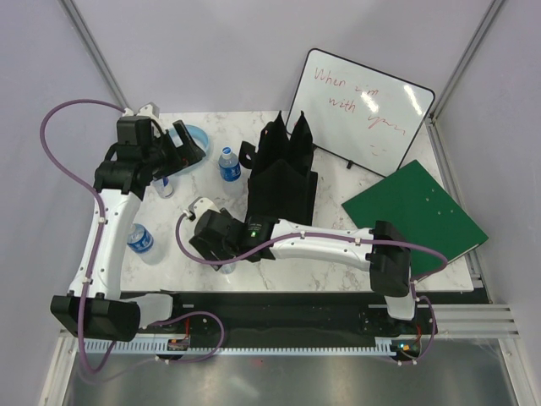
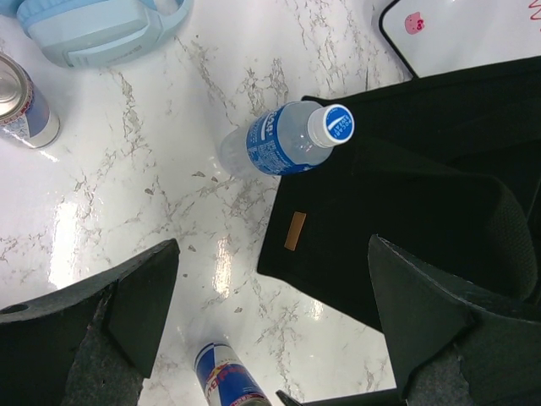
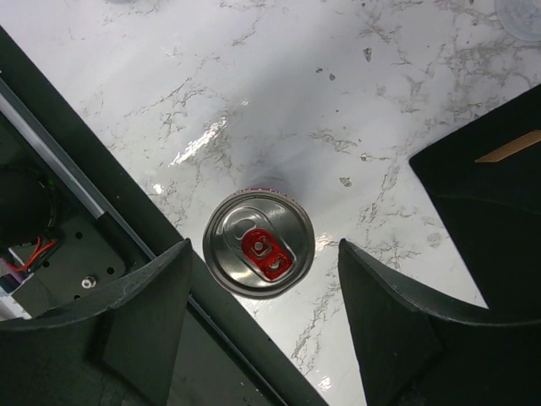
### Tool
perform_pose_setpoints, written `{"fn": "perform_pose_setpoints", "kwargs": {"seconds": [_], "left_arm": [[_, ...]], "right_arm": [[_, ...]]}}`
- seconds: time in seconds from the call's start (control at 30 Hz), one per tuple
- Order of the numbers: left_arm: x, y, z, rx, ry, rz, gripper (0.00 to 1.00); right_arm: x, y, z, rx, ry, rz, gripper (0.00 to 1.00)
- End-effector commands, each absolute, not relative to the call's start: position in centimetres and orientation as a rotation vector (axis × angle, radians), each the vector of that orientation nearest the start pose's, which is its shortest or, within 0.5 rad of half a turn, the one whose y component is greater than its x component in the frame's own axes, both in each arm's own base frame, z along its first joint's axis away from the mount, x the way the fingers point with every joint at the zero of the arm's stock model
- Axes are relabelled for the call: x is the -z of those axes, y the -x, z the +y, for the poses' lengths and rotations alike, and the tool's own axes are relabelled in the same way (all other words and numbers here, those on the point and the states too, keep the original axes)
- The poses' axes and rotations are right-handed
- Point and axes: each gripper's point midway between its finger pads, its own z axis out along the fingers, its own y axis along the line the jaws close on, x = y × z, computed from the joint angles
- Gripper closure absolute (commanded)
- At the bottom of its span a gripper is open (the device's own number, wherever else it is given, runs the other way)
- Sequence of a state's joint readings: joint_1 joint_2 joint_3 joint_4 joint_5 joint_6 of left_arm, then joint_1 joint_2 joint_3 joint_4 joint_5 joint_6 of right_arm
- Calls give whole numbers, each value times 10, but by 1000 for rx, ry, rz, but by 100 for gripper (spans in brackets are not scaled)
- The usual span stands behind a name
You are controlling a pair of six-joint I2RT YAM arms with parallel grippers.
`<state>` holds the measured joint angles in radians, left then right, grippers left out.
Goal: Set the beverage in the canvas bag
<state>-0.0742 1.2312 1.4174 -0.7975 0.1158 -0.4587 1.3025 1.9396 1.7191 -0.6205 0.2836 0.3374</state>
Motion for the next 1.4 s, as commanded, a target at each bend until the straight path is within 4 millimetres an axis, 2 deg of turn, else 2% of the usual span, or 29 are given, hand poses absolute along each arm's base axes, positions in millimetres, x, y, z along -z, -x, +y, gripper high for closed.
{"fn": "perform_pose_setpoints", "kwargs": {"seconds": [0.0, 0.13, 0.47, 0.67, 0.77, 0.8, 0.83, 0.87, 0.93, 0.97, 1.0, 1.03, 1.1, 1.17, 1.27, 1.3, 1.33, 1.37], "left_arm": [[-298, -345, -68, 466, 363, 2154, 0], [-296, -346, -68, 468, 365, 2157, 0], [-292, -349, -72, 487, 360, 2164, 1], [-290, -350, -74, 501, 355, 2168, 1], [-289, -350, -75, 504, 348, 2168, 2], [-289, -350, -76, 510, 345, 2170, 3], [-290, -350, -77, 520, 336, 2164, 3], [-292, -349, -81, 546, 321, 2160, 4], [-296, -350, -87, 576, 291, 2149, 7], [-303, -352, -92, 603, 260, 2132, 7], [-307, -352, -96, 612, 229, 2126, 9], [-312, -352, -99, 622, 205, 2116, 9], [-328, -354, -109, 638, 143, 2076, 9], [-347, -358, -119, 654, 86, 2017, 9], [-363, -362, -138, 667, 1, 1961, 8], [-360, -364, -146, 671, -27, 1969, 8], [-362, -365, -150, 676, -41, 1968, 8], [-368, -366, -156, 688, -61, 1955, 6]], "right_arm": [[-156, -161, 486, -503, 1013, 2191, 23], [-157, -161, 490, -516, 1016, 2182, 23], [-130, -165, 486, -436, 1042, 2207, 24], [-124, -167, 486, -421, 1050, 2208, 27], [-130, -168, 486, -423, 1049, 2196, 40], [-132, -169, 485, -421, 1044, 2193, 56], [-139, -169, 484, -426, 1034, 2183, 64], [-143, -170, 483, -428, 1029, 2178, 75], [-156, -170, 477, -431, 1022, 2171, 87], [-163, -171, 475, -435, 1020, 2163, 99], [-168, -171, 470, -423, 1023, 2166, 100], [-182, -171, 466, -437, 1013, 2148, 100], [-196, -172, 458, -439, 1016, 2148, 100], [-218, -173, 450, -464, 994, 2130, 100], [-244, -177, 432, -475, 956, 2117, 100], [-250, -178, 425, -468, 949, 2118, 100], [-265, -179, 416, -483, 924, 2100, 100], [-273, -181, 410, -482, 903, 2094, 100]]}}
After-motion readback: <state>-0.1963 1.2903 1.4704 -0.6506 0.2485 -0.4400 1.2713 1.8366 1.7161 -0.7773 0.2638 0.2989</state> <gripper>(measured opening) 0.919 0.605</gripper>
